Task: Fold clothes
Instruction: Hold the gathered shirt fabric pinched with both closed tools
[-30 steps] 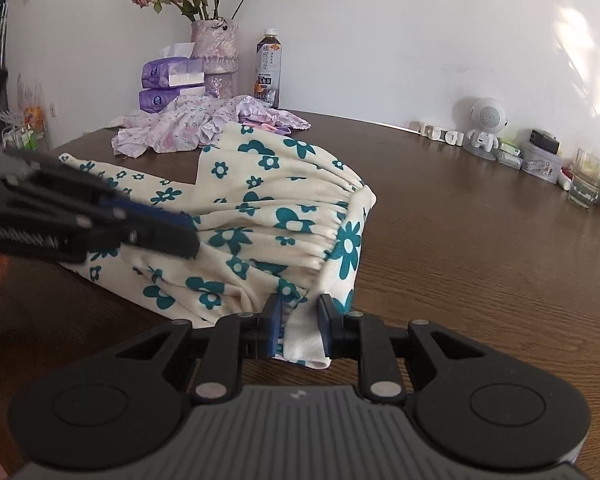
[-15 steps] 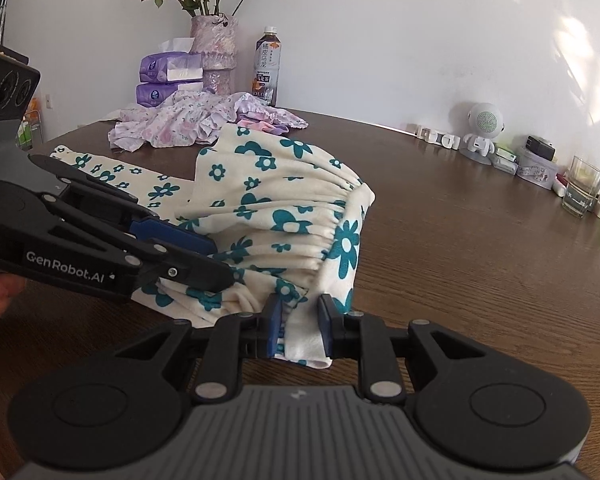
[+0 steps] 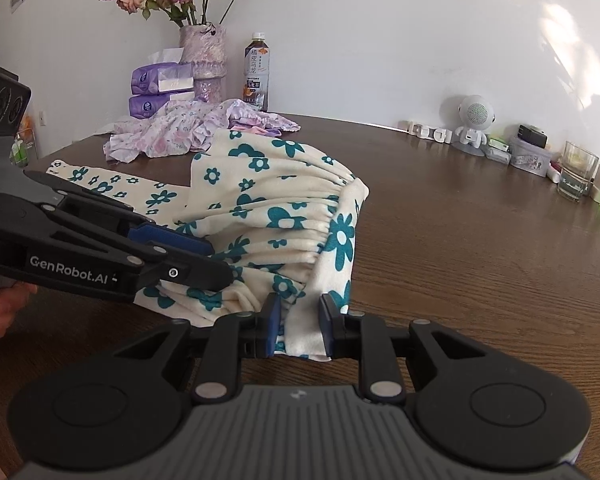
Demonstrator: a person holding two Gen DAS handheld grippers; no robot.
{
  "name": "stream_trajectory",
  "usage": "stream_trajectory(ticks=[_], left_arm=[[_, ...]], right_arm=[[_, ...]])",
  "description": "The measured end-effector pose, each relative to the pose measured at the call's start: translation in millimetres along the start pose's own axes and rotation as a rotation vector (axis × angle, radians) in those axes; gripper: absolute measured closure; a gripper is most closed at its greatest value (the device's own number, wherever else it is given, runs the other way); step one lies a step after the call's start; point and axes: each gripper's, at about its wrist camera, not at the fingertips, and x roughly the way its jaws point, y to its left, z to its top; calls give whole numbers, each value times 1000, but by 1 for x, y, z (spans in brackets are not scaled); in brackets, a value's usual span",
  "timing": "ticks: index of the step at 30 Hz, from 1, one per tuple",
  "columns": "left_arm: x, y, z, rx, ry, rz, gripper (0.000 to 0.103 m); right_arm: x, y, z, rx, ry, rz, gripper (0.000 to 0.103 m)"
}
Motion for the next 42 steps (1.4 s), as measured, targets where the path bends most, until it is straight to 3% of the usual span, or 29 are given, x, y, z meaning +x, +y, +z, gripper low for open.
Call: stream_trajectory(ticks=[42], left_arm=[[0,4,-1,-24,-4,-23,77]], right_arm=[[1,1,0,3,0,-11,81]])
